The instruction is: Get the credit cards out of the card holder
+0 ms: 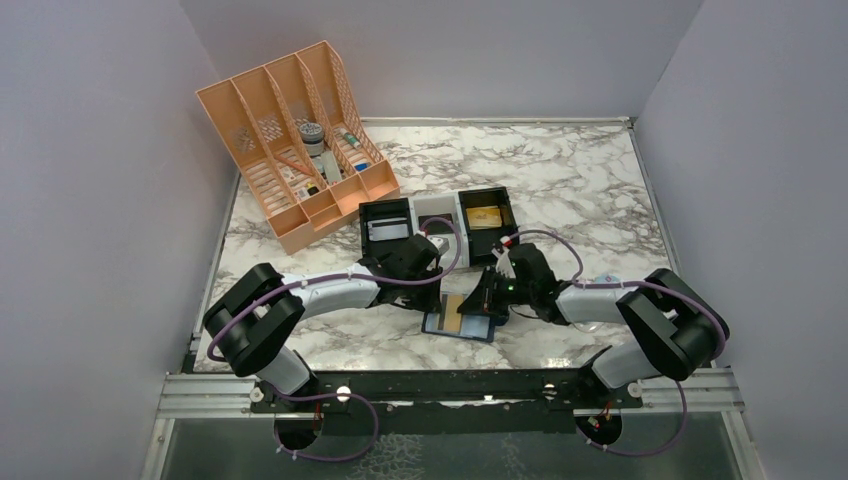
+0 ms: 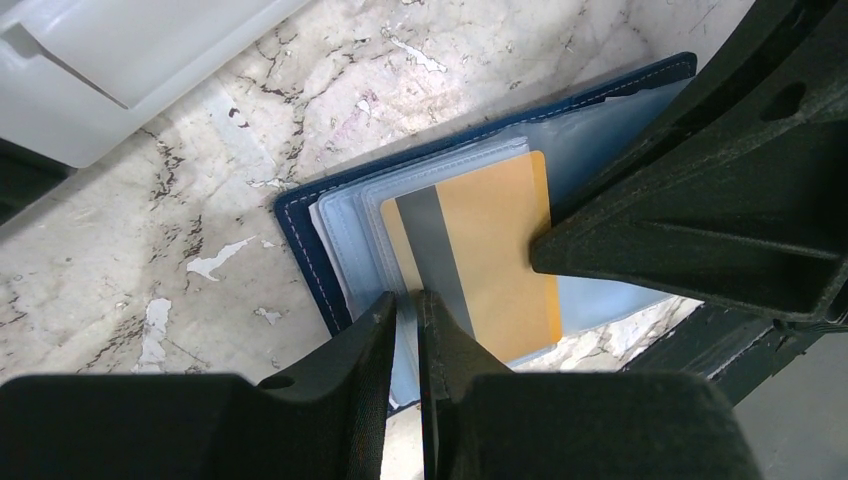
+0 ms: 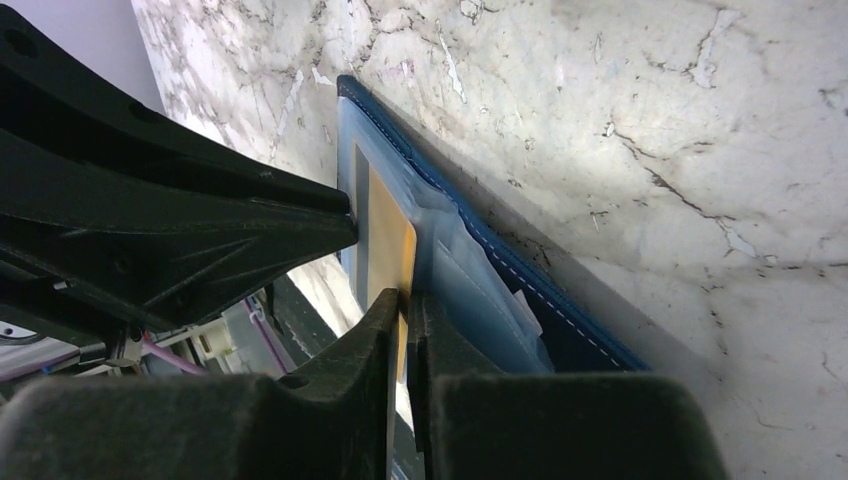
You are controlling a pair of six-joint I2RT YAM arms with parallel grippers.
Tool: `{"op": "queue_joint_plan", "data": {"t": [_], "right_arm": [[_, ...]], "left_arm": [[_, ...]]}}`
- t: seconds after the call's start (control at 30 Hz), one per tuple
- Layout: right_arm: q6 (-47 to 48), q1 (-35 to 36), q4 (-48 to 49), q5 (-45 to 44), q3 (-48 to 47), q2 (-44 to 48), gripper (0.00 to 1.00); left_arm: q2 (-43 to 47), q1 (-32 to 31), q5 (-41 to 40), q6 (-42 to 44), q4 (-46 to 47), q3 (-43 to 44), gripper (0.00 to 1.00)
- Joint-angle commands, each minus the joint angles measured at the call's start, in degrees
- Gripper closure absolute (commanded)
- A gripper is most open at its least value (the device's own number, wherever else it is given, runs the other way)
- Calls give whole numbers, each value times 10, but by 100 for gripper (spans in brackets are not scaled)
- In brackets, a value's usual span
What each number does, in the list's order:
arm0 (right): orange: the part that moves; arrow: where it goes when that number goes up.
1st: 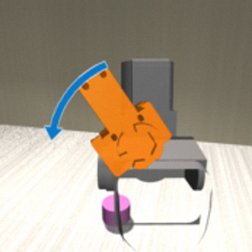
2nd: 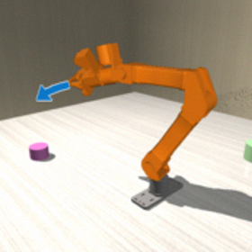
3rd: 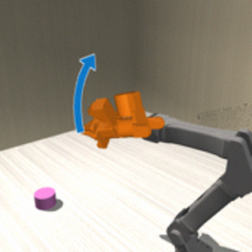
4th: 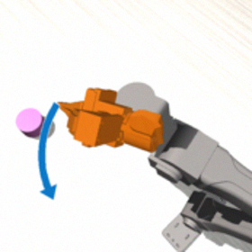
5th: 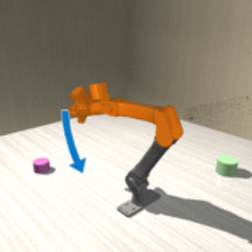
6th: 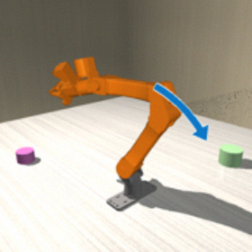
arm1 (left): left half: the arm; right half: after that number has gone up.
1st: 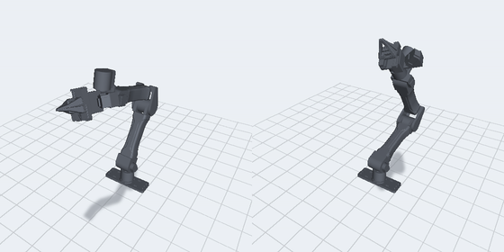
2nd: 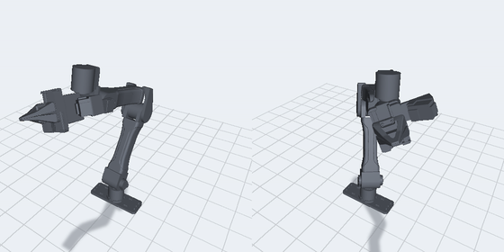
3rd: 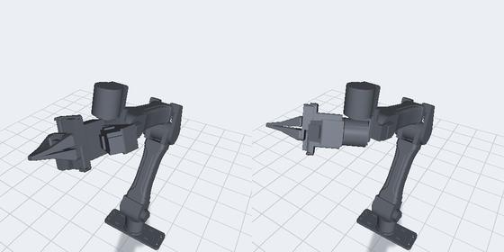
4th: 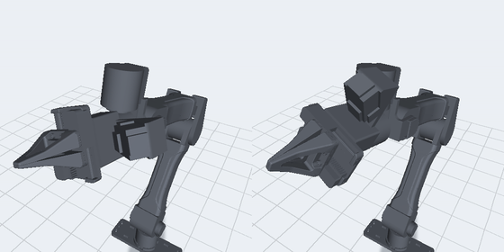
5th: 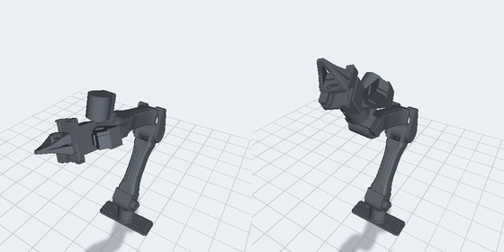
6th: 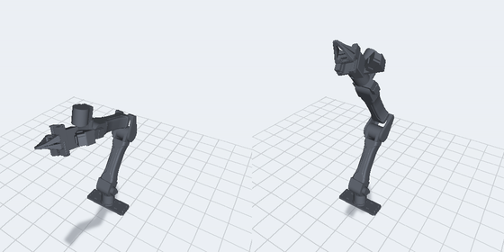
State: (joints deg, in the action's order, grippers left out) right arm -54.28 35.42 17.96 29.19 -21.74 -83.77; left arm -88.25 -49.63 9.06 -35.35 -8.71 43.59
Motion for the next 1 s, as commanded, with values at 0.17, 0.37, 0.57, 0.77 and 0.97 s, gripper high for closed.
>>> {"op": "queue_joint_plan", "data": {"t": [0.17,0.37,0.57,0.77,0.97], "right_arm": [[-19,-6,46,34,9,-7,99],[7,-37,23,68,18,9,99],[47,-85,-2,123,24,15,99],[42,-87,24,140,25,-6,98],[45,-85,61,157,19,-45,98]], "left_arm": [[-7,-3,-25,12,-22,10,83],[-9,-3,-33,13,-27,7,83],[-13,-3,-35,15,-29,10,83],[-16,-4,-28,14,-28,19,84],[23,-5,-19,5,-8,23,75]]}}
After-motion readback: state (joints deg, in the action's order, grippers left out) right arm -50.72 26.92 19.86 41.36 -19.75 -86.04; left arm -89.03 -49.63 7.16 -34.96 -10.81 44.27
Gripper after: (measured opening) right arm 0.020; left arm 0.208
